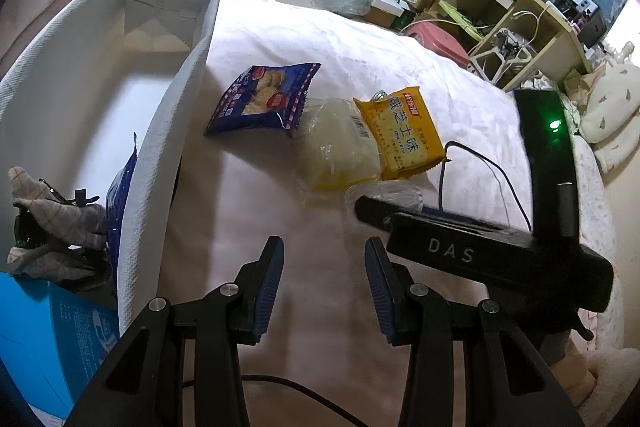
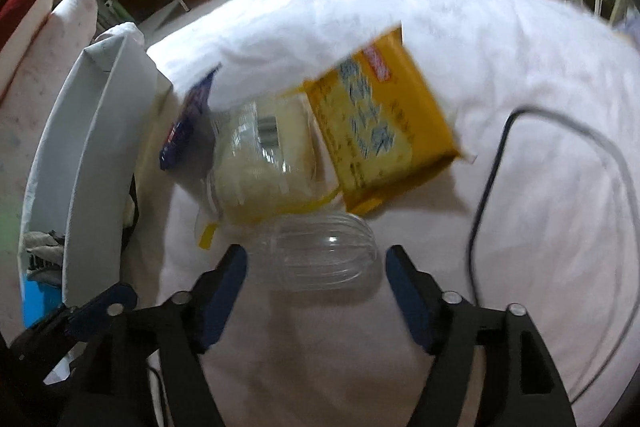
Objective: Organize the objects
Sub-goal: 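Close the right gripper on the clear plastic container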
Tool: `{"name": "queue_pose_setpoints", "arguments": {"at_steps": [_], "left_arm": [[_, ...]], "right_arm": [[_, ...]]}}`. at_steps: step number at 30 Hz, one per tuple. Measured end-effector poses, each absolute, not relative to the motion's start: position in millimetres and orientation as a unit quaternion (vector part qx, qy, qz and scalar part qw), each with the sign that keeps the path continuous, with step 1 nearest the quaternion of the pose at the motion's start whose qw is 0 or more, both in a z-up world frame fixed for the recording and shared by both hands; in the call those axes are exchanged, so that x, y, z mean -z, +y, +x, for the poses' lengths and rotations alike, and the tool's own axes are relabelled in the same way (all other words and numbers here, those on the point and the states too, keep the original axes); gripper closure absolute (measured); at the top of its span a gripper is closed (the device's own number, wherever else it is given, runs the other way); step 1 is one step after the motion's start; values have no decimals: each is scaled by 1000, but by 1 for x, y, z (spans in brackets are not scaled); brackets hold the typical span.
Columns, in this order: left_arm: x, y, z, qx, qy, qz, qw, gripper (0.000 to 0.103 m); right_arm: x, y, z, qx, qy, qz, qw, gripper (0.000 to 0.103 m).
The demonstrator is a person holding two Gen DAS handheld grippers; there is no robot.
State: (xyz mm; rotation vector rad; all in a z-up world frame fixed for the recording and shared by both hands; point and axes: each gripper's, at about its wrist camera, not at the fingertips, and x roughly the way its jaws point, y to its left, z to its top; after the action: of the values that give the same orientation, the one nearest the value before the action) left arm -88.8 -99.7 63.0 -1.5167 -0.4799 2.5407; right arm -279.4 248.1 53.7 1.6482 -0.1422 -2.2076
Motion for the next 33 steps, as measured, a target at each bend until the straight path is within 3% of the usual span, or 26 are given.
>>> {"name": "queue_pose_setpoints", "arguments": {"at_steps": [9,13,16,33], "left_arm": [[-61,-100,-90,-843,-159,-508,71,62],[-61,-99,-90,-844,-156,-509,70,62],[-60,-99,-90,-843,-156,-510,70,62],[-79,-85,-91,-864,-159,-464,113,62]], "right_arm": [[-49,250,-276,770,-75,602,198,29],[-51,256,-274,760,-99,605,213,42],[-51,258,-276,750,-116,614,215,44],[-90,329,-304,746,-282,570,196,45]]}}
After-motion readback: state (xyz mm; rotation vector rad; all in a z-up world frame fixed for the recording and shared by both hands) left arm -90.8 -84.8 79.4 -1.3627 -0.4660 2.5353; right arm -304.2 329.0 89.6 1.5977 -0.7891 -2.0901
